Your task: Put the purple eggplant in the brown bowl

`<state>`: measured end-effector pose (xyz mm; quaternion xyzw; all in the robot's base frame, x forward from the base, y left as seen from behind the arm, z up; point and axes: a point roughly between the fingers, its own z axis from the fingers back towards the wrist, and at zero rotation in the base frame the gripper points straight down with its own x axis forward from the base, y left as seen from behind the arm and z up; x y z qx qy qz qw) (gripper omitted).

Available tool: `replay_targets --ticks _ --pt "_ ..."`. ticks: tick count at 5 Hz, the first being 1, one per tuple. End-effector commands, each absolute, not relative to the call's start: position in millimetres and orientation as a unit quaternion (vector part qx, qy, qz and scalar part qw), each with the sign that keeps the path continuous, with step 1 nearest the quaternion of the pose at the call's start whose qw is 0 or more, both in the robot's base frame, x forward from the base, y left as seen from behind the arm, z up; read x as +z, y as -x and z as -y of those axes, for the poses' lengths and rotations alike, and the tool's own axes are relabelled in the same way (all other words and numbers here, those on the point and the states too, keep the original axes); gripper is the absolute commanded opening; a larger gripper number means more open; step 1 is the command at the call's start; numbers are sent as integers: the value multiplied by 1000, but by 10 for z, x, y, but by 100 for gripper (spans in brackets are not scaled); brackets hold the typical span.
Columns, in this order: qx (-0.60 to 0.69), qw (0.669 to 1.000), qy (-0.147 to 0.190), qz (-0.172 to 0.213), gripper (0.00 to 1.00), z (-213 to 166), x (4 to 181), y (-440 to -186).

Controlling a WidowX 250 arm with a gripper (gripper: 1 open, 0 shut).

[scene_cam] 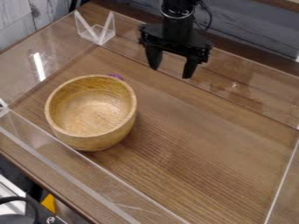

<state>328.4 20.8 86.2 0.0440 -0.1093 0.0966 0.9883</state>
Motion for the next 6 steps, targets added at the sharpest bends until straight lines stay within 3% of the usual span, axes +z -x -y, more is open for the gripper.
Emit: replay_targets --ticks 1,3,6 --pt "91 985 -44 139 100 -182 1025 -3354" --pt "89 986 -45 137 100 -175 995 -3376" --pt "119 979 -40 161 100 -268 949 -3645"
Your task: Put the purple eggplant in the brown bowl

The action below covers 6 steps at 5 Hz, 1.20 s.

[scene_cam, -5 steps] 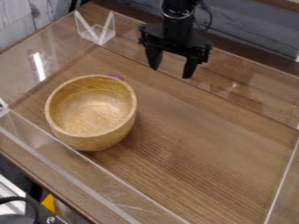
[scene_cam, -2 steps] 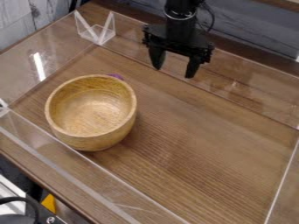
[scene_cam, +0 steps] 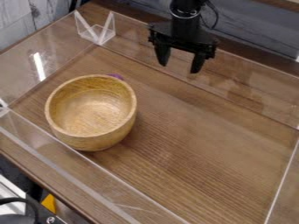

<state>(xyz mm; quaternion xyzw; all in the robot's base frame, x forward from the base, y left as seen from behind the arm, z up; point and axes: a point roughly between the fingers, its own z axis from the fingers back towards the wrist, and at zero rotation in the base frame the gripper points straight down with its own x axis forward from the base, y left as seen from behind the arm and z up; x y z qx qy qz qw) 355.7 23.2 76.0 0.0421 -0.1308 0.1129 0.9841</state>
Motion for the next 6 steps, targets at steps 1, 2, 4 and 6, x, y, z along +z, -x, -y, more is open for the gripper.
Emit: replay_targets --ticks 1,2,4,6 --pt "127 978 -39 164 100 -289 920 -3711" --pt "134 976 -37 168 100 -322 895 -3761" --pt "152 972 -34 178 100 -409 849 -3735" --pt "177 965 -29 190 100 -503 836 -3713"
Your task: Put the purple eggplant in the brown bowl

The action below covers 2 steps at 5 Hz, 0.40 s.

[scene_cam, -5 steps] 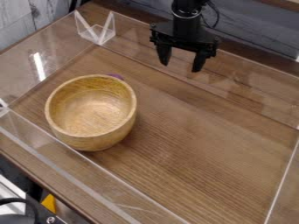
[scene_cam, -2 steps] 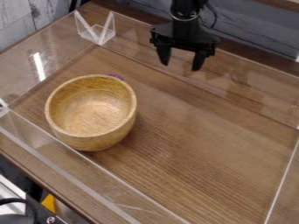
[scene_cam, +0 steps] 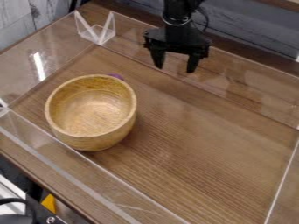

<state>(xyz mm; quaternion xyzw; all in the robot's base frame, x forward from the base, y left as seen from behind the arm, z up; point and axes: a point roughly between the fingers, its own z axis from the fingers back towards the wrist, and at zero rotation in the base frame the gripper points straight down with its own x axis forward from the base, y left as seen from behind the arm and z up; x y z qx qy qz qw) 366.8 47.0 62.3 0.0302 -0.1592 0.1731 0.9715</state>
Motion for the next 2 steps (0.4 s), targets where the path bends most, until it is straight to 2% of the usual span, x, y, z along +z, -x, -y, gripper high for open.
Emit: replay_targets --ticks 1,2 --pt "183 963 -25 196 100 -530 835 -3714" --pt "184 962 -22 201 100 -552 829 -3723"
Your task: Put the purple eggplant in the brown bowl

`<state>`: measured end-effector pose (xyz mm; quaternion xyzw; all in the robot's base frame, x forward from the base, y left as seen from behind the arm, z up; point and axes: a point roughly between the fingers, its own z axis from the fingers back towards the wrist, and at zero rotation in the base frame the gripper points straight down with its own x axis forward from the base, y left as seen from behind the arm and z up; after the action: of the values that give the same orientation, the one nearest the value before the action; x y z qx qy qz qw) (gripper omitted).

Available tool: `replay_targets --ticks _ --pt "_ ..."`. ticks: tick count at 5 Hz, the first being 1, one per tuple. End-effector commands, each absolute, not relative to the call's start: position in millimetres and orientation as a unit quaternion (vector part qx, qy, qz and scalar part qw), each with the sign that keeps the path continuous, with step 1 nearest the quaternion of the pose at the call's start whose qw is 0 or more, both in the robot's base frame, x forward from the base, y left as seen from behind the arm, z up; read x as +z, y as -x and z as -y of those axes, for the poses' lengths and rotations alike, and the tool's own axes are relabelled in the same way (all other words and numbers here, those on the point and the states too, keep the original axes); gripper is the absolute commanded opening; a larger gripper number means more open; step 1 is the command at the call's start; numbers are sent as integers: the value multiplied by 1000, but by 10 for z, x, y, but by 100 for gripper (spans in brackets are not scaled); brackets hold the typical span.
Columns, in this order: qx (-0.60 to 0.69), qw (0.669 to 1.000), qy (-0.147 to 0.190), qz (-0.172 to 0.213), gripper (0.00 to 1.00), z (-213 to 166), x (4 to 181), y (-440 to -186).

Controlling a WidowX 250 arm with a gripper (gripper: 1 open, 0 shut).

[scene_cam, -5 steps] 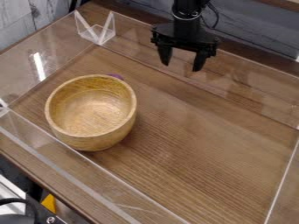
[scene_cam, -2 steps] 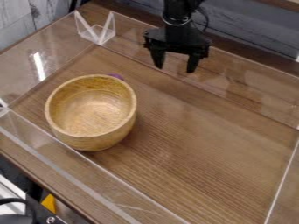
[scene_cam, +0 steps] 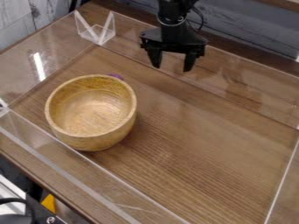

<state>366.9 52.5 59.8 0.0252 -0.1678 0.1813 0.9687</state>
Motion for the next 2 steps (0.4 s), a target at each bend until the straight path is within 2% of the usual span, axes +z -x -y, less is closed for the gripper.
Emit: replay_targets --ticks 1,2 --pt "188 960 -19 207 100 -574 826 -3724" --pt "193 958 -15 213 100 -596 827 -3721"
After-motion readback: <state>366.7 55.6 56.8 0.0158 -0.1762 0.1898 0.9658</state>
